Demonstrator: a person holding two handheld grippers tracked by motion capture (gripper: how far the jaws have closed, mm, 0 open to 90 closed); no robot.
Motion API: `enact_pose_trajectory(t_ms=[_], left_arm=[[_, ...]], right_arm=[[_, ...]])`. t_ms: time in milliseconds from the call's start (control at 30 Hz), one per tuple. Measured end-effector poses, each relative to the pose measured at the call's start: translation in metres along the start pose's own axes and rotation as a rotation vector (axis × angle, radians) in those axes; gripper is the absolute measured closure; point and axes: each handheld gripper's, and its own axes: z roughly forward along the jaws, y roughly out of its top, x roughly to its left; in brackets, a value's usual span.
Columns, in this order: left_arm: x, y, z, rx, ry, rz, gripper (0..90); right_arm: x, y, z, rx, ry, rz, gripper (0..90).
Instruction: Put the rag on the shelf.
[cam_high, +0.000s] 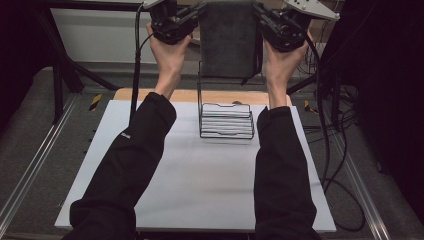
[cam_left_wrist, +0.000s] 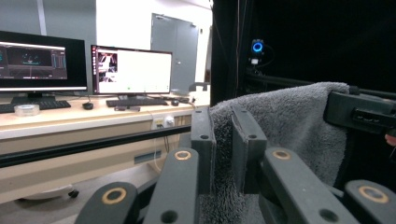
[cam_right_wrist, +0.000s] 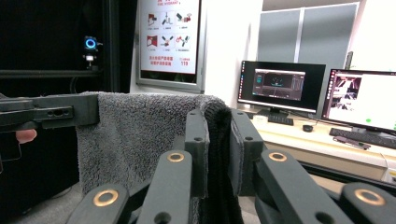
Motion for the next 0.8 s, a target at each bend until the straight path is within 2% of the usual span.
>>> enact_pose_trajectory(t_ms=[167,267,800], left_arm=[[0.0,-0.009,0.004,0.025,0.012,0.022,80.3],[0.002,-0.014,0.006,0.032,0.005,0.008,80.2],[0.006,-0.043,0.004,0.114,-0.04,-0.007,80.1]], right_arm=[[-0.004,-0.012,0.002,0.019,-0.001,0.01,80.3],[-0.005,-0.016,0.003,0.03,-0.001,0.009,80.3],[-0.006,-0.048,-0.004,0.093,0.008,0.029,80.2]])
